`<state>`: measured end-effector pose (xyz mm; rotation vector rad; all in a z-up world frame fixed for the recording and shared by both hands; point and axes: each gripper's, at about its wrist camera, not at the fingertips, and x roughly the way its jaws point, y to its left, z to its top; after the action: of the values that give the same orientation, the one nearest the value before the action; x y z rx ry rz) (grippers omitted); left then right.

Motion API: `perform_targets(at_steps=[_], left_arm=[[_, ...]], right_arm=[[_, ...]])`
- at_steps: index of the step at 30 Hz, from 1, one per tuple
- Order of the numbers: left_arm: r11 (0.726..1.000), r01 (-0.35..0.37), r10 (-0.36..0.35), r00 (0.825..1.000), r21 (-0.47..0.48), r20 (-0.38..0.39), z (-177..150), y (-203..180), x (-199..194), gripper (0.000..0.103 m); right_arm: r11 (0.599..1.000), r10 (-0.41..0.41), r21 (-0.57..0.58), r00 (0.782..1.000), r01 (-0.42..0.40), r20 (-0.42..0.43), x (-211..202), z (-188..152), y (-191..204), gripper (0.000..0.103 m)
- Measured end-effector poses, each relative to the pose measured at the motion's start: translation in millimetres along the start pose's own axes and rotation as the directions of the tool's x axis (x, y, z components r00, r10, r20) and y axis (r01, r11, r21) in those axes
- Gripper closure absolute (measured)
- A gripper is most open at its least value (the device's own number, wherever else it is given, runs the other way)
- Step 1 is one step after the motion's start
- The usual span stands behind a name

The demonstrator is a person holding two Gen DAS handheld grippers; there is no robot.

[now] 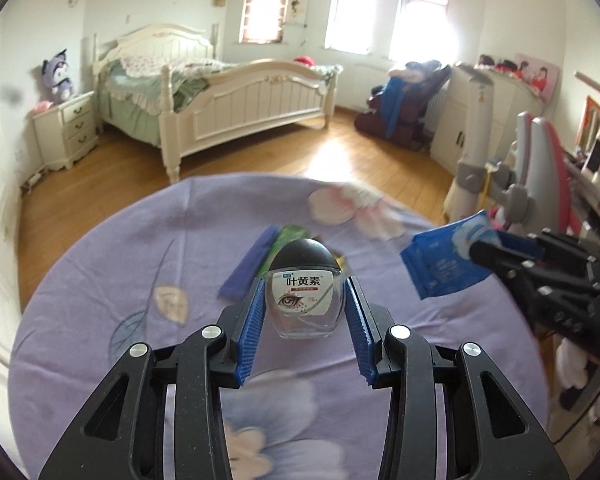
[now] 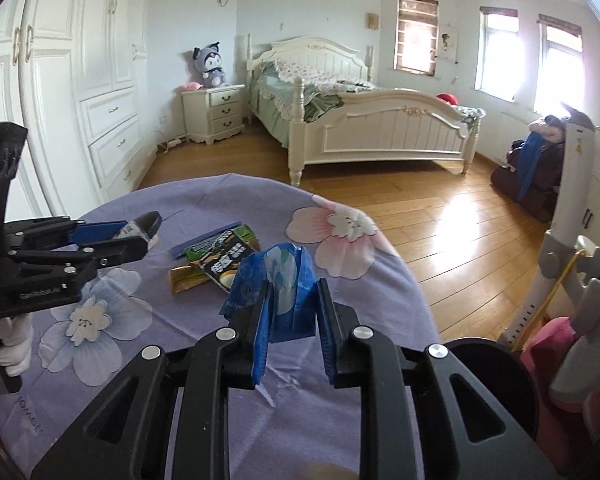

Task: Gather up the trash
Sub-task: 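Carry blue bag and eye-drop bottle over the bin and release both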

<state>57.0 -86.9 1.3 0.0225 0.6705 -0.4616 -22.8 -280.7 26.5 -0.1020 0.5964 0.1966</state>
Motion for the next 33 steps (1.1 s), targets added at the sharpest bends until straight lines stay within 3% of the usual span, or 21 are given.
perform_targets(at_steps=[5,12,19,25,33], left_arm=[[0.995,0.080,-0.082,0.996,0.058,0.043,16,-55,-1,0.063],[0.972,0.192,-0.197,0.980,0.137,0.025,19,-138,18,0.063],[0.940,0.273,-0.277,0.961,0.202,-0.010,16,-202,40,0.063],[0.923,0.311,-0.307,0.950,0.226,-0.052,14,-232,61,0.063],[0.914,0.344,-0.327,0.938,0.213,-0.111,14,-247,88,0.063]], right_arm=[[0.987,-0.160,0.000,0.986,0.160,0.056,-27,-12,-29,0.081],[0.930,-0.367,0.018,0.927,0.367,0.074,-50,-38,-80,0.081],[0.888,-0.459,0.017,0.888,0.459,0.029,-55,-67,-116,0.081],[0.864,-0.504,-0.008,0.863,0.504,-0.016,-51,-82,-132,0.081],[0.857,-0.516,-0.032,0.853,0.515,-0.080,-40,-96,-146,0.081]])
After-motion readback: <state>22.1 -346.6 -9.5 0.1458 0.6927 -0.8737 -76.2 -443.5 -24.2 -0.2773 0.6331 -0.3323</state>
